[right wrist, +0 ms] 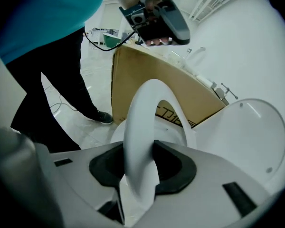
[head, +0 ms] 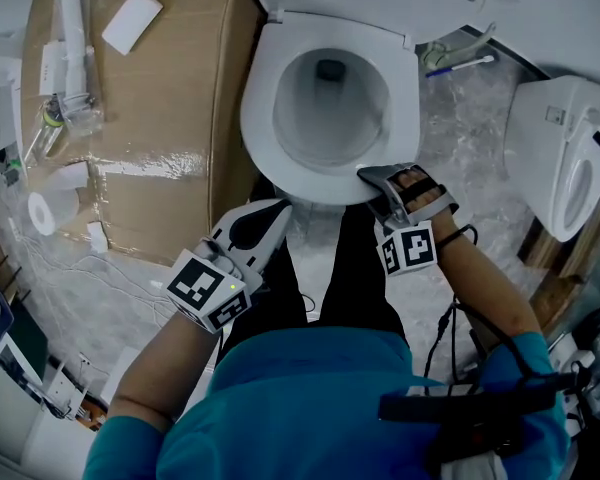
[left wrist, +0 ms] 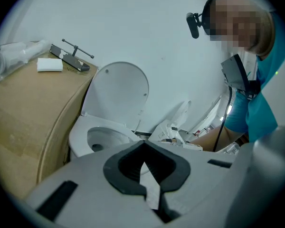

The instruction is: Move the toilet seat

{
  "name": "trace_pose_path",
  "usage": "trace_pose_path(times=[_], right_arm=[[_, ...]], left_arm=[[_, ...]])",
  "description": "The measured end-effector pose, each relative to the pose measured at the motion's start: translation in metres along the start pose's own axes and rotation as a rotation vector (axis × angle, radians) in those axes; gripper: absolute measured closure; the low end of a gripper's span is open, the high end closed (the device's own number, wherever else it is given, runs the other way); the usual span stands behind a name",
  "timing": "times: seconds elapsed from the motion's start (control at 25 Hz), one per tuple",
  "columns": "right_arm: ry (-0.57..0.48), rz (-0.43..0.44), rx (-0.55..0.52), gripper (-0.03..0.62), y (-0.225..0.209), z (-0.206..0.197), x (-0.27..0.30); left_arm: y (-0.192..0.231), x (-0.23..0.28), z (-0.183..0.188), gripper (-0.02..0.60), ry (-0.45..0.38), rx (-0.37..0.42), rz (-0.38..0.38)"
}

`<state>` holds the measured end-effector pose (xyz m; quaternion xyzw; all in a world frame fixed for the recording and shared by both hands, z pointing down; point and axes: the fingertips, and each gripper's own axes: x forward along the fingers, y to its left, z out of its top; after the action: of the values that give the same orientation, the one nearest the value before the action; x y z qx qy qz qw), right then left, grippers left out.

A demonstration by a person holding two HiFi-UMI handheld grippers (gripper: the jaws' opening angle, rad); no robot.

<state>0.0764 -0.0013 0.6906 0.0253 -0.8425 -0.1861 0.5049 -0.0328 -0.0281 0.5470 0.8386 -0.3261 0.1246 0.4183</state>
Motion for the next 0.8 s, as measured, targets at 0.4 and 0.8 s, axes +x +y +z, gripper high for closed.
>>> trace_pose_path(times=[0.4,0.8], right_arm=[[-0.043,-0.14,0.085,0.511,-0.052,0.008,-0.036],[-0.069,-0.226,0.127,0.551,-0.088,0.01,-0.055]], left_arm=[[-0.005,-0.004,0.004,0.591,-0.017,0.014,-0.011],[-0.006,0.0,0.009,0.589,-0.028,0.011,-0.023]])
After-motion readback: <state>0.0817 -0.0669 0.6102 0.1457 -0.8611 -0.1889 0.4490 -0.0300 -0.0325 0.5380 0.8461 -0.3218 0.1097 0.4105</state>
